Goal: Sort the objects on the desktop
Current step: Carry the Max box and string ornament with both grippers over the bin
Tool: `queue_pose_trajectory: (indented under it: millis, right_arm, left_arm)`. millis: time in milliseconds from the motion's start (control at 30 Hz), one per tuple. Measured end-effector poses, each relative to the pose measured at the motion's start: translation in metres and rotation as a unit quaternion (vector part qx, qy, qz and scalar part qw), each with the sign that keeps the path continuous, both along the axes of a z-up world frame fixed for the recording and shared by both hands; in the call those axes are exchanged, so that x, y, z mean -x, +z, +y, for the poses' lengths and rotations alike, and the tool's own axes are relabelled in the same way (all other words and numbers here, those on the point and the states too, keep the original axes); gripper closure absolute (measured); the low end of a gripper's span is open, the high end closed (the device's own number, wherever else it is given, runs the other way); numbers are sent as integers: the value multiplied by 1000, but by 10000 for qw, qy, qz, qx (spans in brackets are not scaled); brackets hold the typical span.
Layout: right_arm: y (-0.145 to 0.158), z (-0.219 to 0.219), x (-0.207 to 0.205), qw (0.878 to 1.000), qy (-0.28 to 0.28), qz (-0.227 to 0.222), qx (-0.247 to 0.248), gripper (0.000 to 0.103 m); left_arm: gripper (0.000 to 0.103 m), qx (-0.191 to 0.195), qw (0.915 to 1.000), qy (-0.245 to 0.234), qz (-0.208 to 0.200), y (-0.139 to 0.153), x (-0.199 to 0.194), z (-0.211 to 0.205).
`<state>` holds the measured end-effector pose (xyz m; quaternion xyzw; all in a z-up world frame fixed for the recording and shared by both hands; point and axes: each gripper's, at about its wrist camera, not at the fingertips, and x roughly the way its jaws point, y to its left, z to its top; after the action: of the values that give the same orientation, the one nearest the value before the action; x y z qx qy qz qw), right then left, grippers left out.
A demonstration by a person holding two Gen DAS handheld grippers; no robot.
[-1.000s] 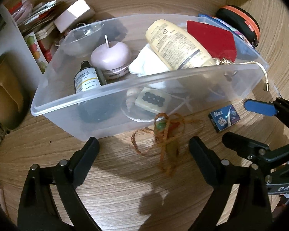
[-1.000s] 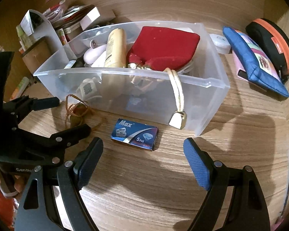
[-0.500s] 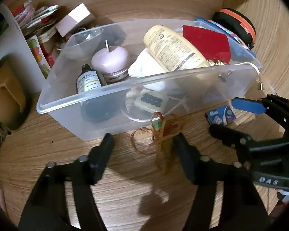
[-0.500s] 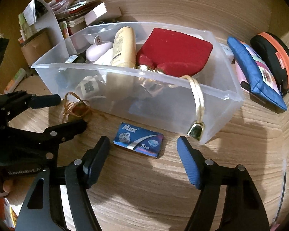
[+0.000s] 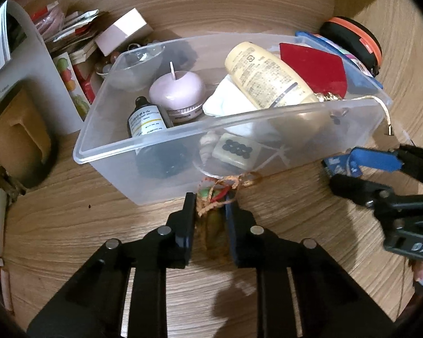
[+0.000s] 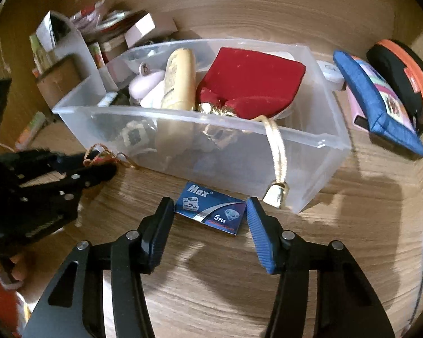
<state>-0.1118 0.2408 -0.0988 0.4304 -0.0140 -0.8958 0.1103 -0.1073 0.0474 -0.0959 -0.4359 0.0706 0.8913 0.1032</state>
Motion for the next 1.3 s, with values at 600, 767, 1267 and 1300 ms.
queue_pose_trajectory:
  millis: [600,767,1267,1300]
  right_arm:
    - [37,26,-40,9982,-115,527,270,54]
    - [46,26,-43,9973,-106,656,313,54]
    - [76,25,-40,9940,-15,1049,305,54]
    - [78,24,-38,9937,-14,1083,298,54]
  left_arm:
    - [85,-236,9995,154,133,19,-30,-35]
    - [85,-278,9988,269,304,34,-37,-45]
    - [85,-564,9949,335,769,91,-39,-72]
    - [85,-604,9944,310,813,97,-37,-72]
